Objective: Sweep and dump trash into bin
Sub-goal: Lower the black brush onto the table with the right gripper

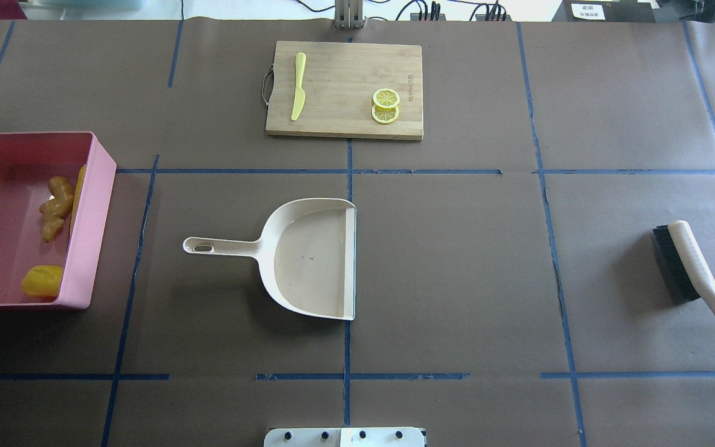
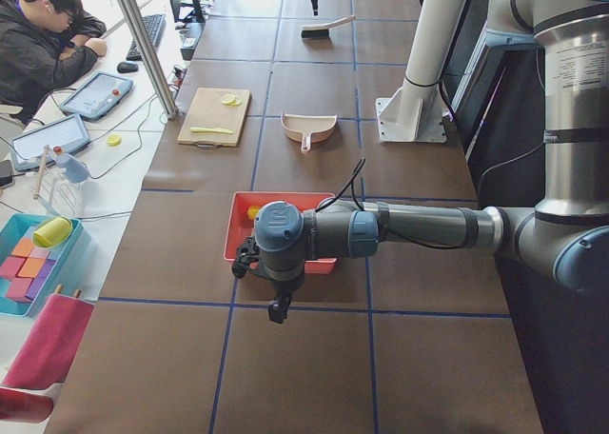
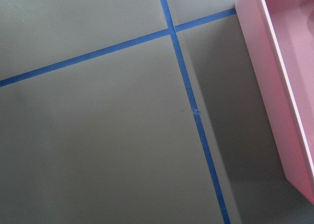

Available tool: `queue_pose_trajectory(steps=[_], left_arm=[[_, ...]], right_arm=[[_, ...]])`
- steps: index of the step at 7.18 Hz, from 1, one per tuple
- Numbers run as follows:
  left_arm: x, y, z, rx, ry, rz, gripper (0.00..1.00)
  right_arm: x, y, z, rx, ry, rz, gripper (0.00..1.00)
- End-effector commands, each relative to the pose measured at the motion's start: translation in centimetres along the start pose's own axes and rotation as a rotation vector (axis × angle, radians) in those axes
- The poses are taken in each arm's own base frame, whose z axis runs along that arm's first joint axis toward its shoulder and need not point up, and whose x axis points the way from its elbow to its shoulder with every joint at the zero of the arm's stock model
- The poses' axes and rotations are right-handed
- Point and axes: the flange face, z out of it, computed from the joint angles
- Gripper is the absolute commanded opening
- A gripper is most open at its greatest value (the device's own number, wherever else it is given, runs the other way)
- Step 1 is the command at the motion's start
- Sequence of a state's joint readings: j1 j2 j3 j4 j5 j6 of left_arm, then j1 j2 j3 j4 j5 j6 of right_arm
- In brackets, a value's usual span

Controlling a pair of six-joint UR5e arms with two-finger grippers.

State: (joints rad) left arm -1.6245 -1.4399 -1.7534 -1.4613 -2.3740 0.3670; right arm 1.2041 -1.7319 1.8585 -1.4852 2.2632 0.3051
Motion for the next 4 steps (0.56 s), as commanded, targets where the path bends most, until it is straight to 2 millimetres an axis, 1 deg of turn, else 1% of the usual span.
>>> queue_pose_trajectory(steps=[1,2,3,4], left_arm=[[0.0,0.0,0.2,0.004,0.02,-0.004,1.0],[-0.3,0.2,0.5,-0.003,0.02,-0.011,1.0],[-0.2,-0.1,0.4,-0.001,0.019,-0.008,1.0],[0.0,-0.4,0.1,0.004,0.019,-0.001,1.0]], right_arm=[[6.3,0.1,-4.9,0.04,0.017,-0.052,1.0],[9.3,1.0,-6.9,0.044,0.023,-0.065,1.0],[11.9,1.9,-9.7,0.057,0.026,-0.052,1.0],[12.7,3.1,-11.0,0.047,0.031,-0.014,1.0]])
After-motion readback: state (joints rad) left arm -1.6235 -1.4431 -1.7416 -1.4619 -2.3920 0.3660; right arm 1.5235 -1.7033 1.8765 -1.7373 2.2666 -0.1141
